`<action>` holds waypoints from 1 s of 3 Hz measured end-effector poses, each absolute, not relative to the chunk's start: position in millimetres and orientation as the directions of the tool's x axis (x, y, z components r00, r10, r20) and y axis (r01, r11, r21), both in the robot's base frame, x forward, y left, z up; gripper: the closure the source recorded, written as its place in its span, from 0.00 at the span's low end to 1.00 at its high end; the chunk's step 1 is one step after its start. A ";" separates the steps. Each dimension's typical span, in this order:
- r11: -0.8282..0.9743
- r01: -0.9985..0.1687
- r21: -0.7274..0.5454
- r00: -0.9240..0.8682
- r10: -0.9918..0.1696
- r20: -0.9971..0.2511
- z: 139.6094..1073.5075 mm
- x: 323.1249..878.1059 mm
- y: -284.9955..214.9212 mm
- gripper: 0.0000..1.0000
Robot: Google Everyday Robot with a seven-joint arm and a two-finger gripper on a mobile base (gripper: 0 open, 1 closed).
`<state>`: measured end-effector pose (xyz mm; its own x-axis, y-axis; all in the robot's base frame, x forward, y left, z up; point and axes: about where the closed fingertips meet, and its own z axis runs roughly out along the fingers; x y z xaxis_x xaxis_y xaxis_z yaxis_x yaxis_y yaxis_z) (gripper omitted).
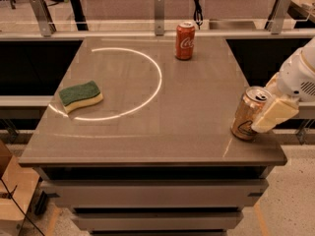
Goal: Move orange can near sponge
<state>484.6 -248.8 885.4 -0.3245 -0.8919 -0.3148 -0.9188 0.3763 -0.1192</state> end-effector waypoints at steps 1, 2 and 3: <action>0.352 -0.928 -0.121 -0.299 -0.898 -0.323 894.1 486.4 -239.3 0.64; 0.310 -0.941 -0.132 -0.251 -0.905 -0.343 906.9 484.5 -220.1 0.87; 0.285 -0.950 -0.124 -0.214 -0.890 -0.403 916.5 483.5 -202.0 1.00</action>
Offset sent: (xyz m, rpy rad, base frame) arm -0.0030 0.0508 0.0377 0.0454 -0.0405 0.1309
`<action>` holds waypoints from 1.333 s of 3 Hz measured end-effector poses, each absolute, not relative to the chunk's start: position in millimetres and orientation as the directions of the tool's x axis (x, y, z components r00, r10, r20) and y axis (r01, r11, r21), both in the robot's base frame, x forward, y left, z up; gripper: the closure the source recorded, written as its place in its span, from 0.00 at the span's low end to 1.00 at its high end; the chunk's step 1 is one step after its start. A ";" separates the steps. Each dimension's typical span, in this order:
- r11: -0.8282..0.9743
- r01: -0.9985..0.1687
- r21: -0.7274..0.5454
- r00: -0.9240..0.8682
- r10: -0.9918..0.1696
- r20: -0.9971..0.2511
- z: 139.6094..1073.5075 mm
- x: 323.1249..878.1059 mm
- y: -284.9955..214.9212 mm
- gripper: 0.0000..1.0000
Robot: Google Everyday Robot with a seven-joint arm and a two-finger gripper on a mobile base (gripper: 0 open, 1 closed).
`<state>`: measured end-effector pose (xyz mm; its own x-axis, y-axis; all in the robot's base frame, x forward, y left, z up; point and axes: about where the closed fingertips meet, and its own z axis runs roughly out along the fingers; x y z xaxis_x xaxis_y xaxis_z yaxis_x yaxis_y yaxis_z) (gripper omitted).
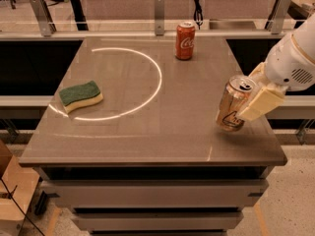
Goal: Move orange can near sponge
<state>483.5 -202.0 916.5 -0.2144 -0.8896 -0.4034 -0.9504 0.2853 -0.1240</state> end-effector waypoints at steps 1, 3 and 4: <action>0.257 -0.956 -0.140 -0.159 -0.859 -0.487 932.1 491.4 -172.0 1.00; 0.216 -0.962 -0.170 -0.087 -0.826 -0.556 947.3 512.5 -130.0 1.00; 0.228 -0.962 -0.153 -0.111 -0.831 -0.545 942.2 515.2 -125.1 1.00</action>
Offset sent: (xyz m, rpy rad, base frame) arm 0.0562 0.1219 0.0484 0.2527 -0.1468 0.1675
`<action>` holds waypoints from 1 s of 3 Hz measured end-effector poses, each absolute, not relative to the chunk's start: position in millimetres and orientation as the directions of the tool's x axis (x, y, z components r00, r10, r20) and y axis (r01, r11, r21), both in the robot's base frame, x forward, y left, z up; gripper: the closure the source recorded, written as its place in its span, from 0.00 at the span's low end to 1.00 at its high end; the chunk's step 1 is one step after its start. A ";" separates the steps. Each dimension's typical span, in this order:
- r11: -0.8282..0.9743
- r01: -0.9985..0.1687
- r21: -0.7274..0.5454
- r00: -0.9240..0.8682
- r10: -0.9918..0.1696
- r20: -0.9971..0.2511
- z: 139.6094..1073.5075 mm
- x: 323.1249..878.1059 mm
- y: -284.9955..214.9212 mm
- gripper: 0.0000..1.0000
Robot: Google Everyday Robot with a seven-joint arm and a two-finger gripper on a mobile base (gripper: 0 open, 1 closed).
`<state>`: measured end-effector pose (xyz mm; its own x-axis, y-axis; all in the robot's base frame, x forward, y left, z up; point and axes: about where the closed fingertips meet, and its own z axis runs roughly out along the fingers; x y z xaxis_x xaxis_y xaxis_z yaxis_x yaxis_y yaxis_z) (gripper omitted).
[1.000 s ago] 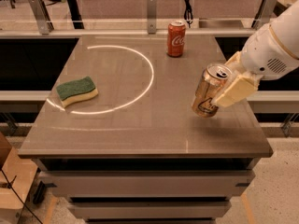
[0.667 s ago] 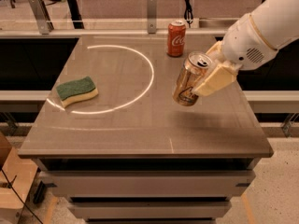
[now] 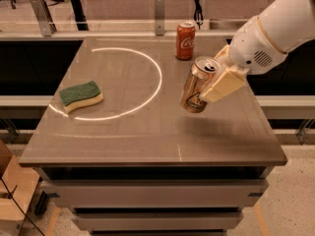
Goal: Move orange can near sponge
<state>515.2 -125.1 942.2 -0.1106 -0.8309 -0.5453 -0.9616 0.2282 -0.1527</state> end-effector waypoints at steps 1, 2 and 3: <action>0.219 -0.963 -0.156 -0.101 -0.832 -0.546 934.6 532.6 -102.0 1.00; 0.188 -0.966 -0.178 -0.064 -0.839 -0.540 925.9 556.1 -71.5 1.00; 0.146 -0.971 -0.190 -0.021 -0.842 -0.540 914.6 577.1 -38.8 1.00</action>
Offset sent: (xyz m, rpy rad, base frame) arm 0.0718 0.0894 -0.0282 -0.0208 -0.0495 0.0758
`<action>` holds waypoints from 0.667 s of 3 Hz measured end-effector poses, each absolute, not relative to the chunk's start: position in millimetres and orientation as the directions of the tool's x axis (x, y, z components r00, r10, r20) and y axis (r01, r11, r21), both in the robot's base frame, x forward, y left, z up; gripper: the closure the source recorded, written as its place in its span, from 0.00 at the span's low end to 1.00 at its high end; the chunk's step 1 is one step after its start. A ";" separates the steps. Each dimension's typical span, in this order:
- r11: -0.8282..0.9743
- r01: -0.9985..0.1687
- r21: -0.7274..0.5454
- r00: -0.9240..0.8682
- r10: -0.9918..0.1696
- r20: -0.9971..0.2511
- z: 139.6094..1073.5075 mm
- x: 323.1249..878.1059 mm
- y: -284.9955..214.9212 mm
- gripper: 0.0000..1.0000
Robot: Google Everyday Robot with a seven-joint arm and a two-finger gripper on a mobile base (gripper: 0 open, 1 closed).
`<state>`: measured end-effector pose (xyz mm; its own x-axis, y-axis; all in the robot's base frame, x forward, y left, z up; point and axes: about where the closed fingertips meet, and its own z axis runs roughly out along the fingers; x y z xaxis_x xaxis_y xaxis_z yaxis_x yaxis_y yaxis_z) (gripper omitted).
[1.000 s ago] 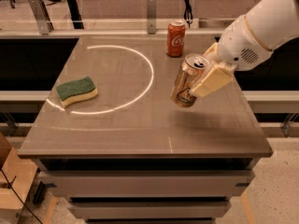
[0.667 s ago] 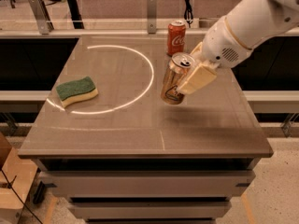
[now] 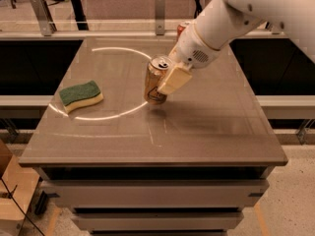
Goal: Move orange can near sponge
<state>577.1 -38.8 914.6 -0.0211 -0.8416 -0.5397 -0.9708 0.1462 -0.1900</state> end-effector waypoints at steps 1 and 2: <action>0.094 -0.976 -0.195 0.029 -0.838 -0.546 906.1 593.8 -0.2 0.83; 0.044 -0.981 -0.189 0.069 -0.830 -0.554 899.2 603.7 31.7 0.60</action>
Offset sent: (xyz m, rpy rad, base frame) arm 0.0397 0.1063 -0.0214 0.0306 0.0010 0.1655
